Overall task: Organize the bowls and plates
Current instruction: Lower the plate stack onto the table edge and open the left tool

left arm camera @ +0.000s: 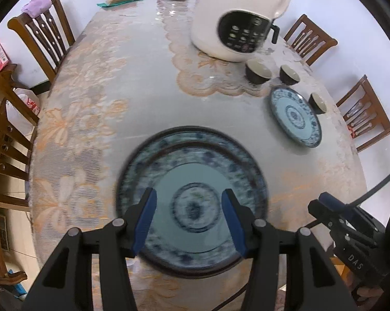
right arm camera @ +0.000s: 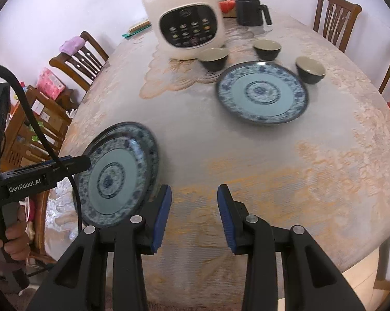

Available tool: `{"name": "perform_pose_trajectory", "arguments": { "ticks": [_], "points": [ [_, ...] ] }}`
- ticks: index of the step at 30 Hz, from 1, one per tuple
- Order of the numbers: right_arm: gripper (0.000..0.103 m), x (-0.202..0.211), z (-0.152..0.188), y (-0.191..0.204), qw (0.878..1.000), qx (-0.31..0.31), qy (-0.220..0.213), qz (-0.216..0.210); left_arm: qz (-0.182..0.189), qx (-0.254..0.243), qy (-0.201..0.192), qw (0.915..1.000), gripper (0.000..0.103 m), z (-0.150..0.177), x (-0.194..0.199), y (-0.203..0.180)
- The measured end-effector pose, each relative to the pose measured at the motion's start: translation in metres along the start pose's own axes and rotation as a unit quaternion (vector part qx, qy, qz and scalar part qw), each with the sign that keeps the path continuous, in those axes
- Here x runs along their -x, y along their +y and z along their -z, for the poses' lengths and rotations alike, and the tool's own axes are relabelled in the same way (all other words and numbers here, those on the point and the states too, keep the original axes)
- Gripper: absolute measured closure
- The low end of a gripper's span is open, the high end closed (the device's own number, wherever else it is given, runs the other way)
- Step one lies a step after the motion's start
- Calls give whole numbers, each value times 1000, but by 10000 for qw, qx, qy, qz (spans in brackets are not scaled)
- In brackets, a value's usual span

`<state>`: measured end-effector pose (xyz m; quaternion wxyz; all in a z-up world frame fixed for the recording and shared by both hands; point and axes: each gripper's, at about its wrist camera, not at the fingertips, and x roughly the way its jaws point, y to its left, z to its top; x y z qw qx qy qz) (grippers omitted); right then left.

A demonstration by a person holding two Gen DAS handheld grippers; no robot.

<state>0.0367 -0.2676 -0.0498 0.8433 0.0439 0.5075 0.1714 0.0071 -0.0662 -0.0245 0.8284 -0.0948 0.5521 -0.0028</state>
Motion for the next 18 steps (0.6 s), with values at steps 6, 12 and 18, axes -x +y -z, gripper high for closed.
{"name": "perform_pose_trajectory", "arguments": {
  "ticks": [6, 12, 18],
  "points": [
    [65, 7, -11, -36, 10000, 7, -31, -50, -36, -57, -5, 10000, 49, -10, -8, -37],
    [65, 10, -22, -70, 9999, 15, -70, -91, -92, -86, 1, 9999, 49, -23, -19, -72],
    [65, 5, -35, -101, 9998, 38, -3, -190, -156, -43, 29, 9999, 49, -32, -32, -101]
  ]
}}
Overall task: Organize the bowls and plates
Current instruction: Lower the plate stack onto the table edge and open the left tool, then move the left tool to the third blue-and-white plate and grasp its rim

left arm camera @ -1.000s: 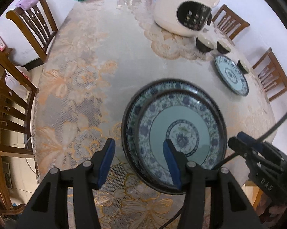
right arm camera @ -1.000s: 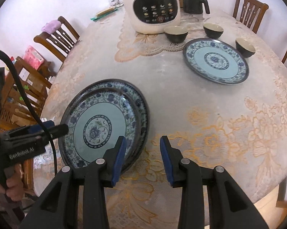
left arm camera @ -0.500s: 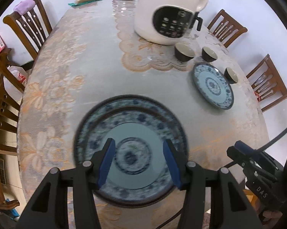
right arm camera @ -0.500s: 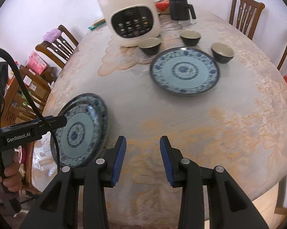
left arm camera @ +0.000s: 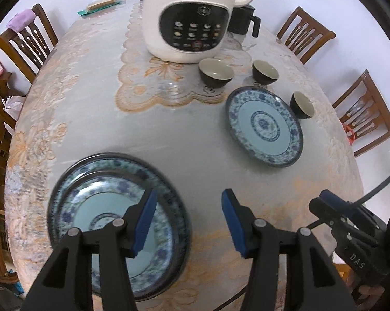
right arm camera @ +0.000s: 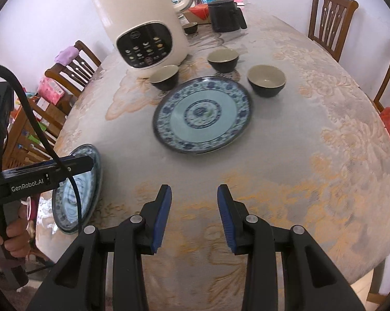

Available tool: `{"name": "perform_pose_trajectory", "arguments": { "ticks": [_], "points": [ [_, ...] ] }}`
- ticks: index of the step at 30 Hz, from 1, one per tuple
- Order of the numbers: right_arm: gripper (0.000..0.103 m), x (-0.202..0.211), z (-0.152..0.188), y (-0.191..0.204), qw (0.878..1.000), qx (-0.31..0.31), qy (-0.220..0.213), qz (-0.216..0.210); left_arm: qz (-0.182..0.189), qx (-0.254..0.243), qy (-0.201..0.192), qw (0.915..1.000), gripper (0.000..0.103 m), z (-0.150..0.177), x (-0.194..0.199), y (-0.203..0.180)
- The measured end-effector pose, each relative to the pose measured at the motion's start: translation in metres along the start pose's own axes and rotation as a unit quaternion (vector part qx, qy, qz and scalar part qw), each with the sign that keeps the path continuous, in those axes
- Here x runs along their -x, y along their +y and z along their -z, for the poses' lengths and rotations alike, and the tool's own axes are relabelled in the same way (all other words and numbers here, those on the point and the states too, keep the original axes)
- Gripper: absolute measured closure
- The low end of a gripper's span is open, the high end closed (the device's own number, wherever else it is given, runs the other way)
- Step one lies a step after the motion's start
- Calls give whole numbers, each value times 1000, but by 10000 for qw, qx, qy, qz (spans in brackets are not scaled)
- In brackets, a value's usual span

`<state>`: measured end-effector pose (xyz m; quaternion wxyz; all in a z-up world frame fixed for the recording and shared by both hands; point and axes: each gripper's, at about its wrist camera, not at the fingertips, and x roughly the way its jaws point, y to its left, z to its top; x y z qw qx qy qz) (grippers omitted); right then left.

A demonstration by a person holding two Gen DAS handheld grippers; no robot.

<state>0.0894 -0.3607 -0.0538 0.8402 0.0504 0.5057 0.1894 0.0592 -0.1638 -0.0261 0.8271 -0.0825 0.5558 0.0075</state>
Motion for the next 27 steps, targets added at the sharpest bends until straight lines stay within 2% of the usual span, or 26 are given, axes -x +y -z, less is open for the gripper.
{"name": "perform_pose_trajectory", "arguments": {
  "ticks": [13, 27],
  "points": [
    [65, -15, -25, -52, 9996, 38, 177, -231, -102, 322, 74, 9994, 49, -22, -29, -38],
    [65, -47, -63, -65, 9985, 188, 321, -402, -319, 608, 142, 9975, 49, -52, -62, -41]
  ]
}}
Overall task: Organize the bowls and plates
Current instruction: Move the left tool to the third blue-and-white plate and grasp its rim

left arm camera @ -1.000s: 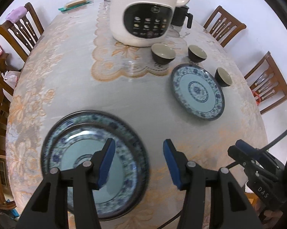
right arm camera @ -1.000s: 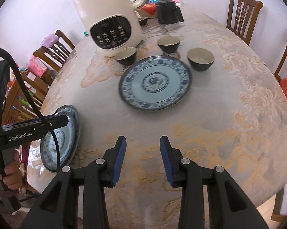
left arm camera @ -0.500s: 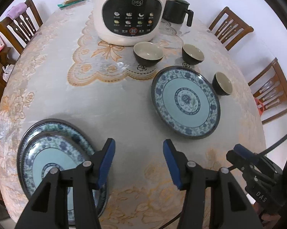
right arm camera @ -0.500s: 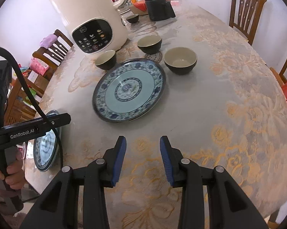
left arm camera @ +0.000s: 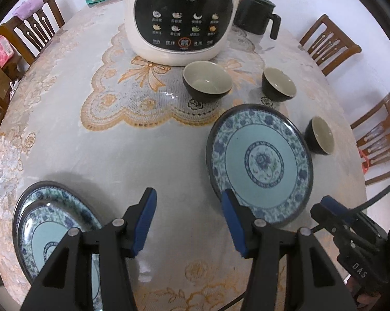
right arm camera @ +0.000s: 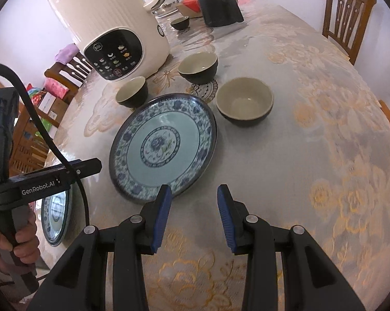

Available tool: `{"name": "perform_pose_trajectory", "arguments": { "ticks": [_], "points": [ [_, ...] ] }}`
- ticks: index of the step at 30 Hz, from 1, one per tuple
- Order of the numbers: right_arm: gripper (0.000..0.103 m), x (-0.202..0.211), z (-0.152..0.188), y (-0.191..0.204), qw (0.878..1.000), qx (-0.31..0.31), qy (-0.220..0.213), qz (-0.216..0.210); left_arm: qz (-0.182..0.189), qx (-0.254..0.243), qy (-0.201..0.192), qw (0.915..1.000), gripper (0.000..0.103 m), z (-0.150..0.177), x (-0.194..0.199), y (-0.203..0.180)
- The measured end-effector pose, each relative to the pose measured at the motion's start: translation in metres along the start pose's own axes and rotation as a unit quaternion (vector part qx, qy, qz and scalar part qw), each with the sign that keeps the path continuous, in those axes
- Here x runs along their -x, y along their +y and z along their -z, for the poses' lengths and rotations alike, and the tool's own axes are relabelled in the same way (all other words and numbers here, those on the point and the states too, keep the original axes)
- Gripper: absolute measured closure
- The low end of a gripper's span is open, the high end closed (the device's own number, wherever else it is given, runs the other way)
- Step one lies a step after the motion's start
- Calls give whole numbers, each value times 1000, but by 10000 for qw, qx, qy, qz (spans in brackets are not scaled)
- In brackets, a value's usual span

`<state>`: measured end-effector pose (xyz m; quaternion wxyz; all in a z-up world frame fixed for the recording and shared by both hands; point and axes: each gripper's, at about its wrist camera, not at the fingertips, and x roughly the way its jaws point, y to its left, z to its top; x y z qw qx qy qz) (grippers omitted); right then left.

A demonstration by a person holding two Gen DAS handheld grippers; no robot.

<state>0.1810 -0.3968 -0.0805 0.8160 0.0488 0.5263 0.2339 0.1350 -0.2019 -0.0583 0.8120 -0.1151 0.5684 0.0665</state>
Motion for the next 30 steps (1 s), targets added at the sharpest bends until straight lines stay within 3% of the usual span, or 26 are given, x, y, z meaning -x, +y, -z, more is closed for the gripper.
{"name": "perform_pose_trajectory", "arguments": {
  "ticks": [13, 30],
  "points": [
    [65, -28, -21, -4, 9998, 136, 149, -48, -98, 104, 64, 9999, 49, -15, -20, -8],
    [65, -35, -29, 0, 9995, 289, 20, -131, -190, 70, 110, 9997, 48, -16, -32, -17]
  ]
}}
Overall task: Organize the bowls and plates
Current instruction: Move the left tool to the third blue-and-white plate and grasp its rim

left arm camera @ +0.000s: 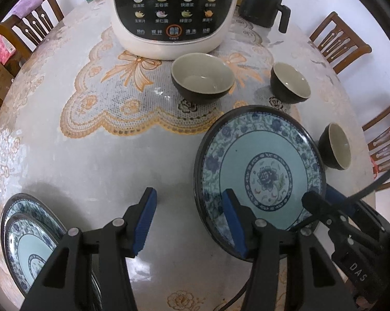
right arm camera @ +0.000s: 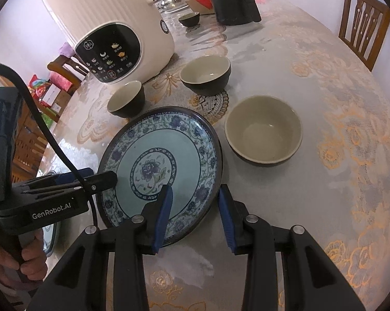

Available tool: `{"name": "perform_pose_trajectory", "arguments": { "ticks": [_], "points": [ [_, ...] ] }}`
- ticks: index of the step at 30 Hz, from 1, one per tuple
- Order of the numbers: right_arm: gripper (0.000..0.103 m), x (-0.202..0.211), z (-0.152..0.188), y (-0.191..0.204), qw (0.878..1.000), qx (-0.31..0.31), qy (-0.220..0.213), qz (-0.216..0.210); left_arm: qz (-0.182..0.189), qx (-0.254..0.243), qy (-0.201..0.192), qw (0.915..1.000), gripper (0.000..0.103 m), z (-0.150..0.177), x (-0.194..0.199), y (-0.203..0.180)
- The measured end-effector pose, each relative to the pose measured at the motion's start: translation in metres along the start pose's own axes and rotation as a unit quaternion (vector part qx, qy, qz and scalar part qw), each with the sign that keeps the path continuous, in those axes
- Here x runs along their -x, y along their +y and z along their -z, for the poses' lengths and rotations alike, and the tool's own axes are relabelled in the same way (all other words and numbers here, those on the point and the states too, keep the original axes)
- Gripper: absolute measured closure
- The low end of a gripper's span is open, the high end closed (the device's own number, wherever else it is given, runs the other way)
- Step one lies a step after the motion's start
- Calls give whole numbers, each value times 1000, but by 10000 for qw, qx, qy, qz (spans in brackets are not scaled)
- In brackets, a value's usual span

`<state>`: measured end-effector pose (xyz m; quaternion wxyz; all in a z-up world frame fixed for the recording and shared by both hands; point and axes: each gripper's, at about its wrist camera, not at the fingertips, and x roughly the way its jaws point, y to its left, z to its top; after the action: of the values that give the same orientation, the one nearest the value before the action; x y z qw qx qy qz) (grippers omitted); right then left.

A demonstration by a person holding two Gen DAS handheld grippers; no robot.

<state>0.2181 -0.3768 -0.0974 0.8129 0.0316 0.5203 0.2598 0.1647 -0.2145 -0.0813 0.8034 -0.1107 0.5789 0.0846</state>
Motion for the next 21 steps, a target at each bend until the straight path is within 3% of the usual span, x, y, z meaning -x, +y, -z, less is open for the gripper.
{"name": "perform_pose_trajectory", "arguments": {
  "ticks": [10, 14, 16, 18, 21],
  "points": [
    [65, -3, -2, 3, 9998, 95, -95, 117, 30, -133, -51, 9999, 48, -3, -1, 0],
    [72, -4, -2, 6, 9993, 208, -143, 265, 79, -276, -31, 9996, 49, -4, -1, -5],
    [80, -5, -1, 7, 9993, 249, -130, 238, 169, -509, -3, 9986, 49, -2, -1, -12],
    [81, -6, 1, 11, 9992, 288, -125, 254, 81, -688, -48, 9976, 48, 1, 0, -20],
    [81, -6, 2, 12, 9990, 278, -159, 326, 182, -579, -30, 9982, 49, 2, 0, -17]
  ]
}}
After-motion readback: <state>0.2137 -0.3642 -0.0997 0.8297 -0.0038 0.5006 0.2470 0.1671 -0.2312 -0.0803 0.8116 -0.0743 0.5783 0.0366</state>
